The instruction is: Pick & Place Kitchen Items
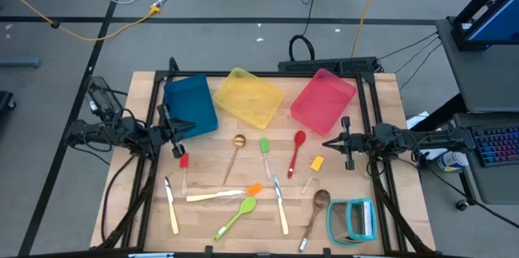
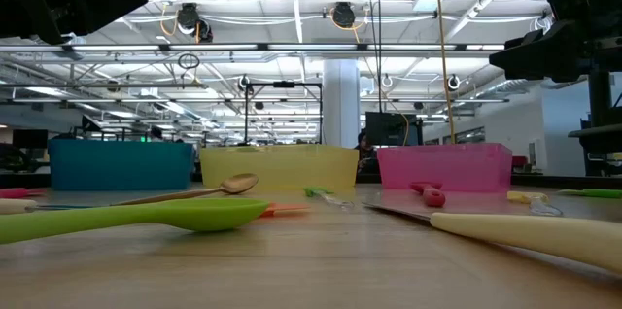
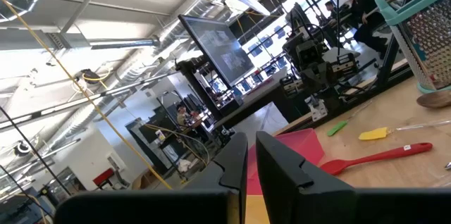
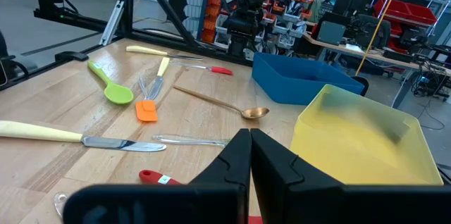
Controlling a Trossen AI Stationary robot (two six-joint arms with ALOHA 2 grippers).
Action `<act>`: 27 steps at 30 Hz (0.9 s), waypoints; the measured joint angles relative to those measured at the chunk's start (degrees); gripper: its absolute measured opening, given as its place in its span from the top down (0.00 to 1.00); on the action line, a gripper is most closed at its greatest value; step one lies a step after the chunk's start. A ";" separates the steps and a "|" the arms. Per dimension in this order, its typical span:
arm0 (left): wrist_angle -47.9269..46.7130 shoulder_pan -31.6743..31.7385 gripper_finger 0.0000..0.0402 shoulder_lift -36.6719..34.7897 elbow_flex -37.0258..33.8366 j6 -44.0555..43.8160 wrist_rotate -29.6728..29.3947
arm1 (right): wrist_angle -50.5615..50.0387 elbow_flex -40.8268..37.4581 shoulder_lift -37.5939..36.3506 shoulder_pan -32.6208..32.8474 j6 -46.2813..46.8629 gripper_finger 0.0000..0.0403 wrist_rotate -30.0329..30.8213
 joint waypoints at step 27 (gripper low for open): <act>0.00 0.00 0.91 0.00 -0.01 0.00 0.00 | 0.27 0.02 0.02 0.00 -8.49 0.99 -0.13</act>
